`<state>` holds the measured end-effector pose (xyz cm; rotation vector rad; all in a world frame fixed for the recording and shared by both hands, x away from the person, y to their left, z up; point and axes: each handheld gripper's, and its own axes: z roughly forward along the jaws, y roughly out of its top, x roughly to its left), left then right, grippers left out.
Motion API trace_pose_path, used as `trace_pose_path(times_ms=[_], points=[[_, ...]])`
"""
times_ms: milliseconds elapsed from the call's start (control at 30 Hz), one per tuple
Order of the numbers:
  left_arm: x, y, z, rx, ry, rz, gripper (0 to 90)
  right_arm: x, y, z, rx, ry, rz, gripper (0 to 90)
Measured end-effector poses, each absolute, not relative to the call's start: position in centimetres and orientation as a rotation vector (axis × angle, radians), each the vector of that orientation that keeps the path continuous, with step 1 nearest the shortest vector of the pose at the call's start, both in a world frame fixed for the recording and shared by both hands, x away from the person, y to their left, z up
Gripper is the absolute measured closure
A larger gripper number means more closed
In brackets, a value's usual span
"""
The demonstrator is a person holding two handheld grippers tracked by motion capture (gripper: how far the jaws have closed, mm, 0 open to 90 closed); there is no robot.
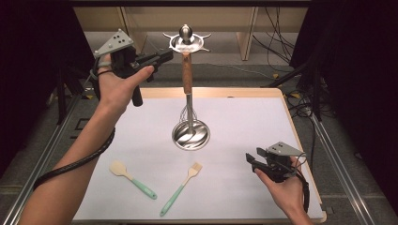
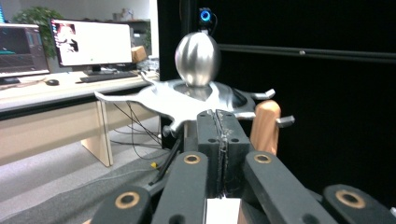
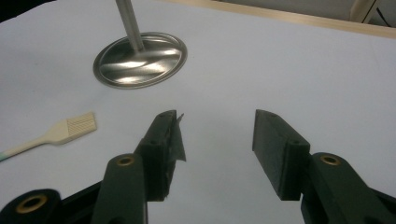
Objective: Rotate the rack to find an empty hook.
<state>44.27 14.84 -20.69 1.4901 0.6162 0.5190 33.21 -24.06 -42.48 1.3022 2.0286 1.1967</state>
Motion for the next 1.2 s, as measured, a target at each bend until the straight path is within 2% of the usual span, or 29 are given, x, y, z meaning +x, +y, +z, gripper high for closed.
trace_pose_path(times_ms=[467,800,1200], points=[[44.6,15.6,-20.8,1.458,0.663,0.562,89.4,33.1,-23.9,-42.2,1.301,2.081,1.172,50.8],[46.1,16.1,-20.5,1.461,0.692,0.625,89.4,33.1,-23.4,-42.4,1.351,2.063,1.183,50.7],[47.9,15.9,-20.6,1.474,0.685,0.624,89.3,33.4,-23.7,-42.4,1.305,2.067,1.186,50.6]])
